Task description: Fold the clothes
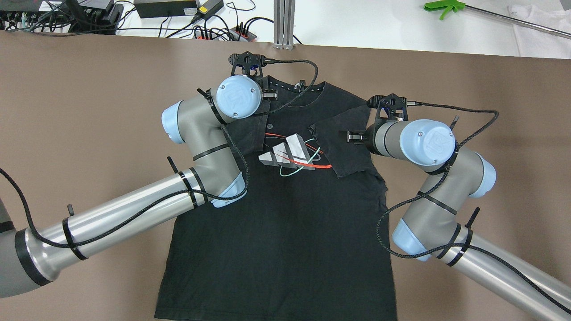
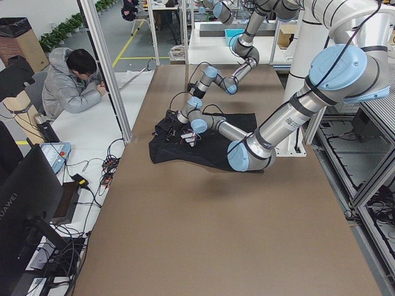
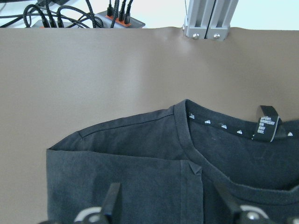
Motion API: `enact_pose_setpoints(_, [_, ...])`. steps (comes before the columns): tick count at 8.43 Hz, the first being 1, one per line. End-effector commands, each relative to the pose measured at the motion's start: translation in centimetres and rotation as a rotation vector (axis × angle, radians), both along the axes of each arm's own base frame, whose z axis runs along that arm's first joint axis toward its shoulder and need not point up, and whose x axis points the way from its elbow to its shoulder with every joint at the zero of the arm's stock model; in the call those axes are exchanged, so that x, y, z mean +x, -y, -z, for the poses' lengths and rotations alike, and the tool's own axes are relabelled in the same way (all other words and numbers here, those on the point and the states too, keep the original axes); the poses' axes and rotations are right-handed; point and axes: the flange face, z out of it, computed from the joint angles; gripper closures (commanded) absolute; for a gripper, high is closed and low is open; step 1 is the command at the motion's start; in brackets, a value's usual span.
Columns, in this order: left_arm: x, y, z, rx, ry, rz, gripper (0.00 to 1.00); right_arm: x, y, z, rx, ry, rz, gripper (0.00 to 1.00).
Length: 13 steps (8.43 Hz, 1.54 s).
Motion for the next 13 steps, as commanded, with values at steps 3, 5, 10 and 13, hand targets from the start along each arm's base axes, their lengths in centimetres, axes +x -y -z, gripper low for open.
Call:
enact_pose_setpoints(3, [-6.7, -3.7, -3.3, 0.018, -0.107, -0.072, 0.00, 0.8, -0.7, 1.9, 0.025, 0.031, 0.007, 0.06])
enact_pose_setpoints(5, [-10.6, -7.7, -5.8, 0.035, -0.139, -0.094, 0.00, 1.0, -0.9, 2.2, 0.027, 0.037, 0.007, 0.06])
enact_pose_setpoints(10, [-7.2, -12.5, -8.3, 0.080, -0.008, -0.143, 0.00, 0.9, -1.0, 2.2, 0.022, 0.045, 0.004, 0.06])
enact_pose_setpoints(13, [-3.7, -16.2, -9.1, 0.122, 0.042, -0.157, 0.00, 0.9, -1.0, 2.2, 0.021, 0.044, 0.004, 0.06])
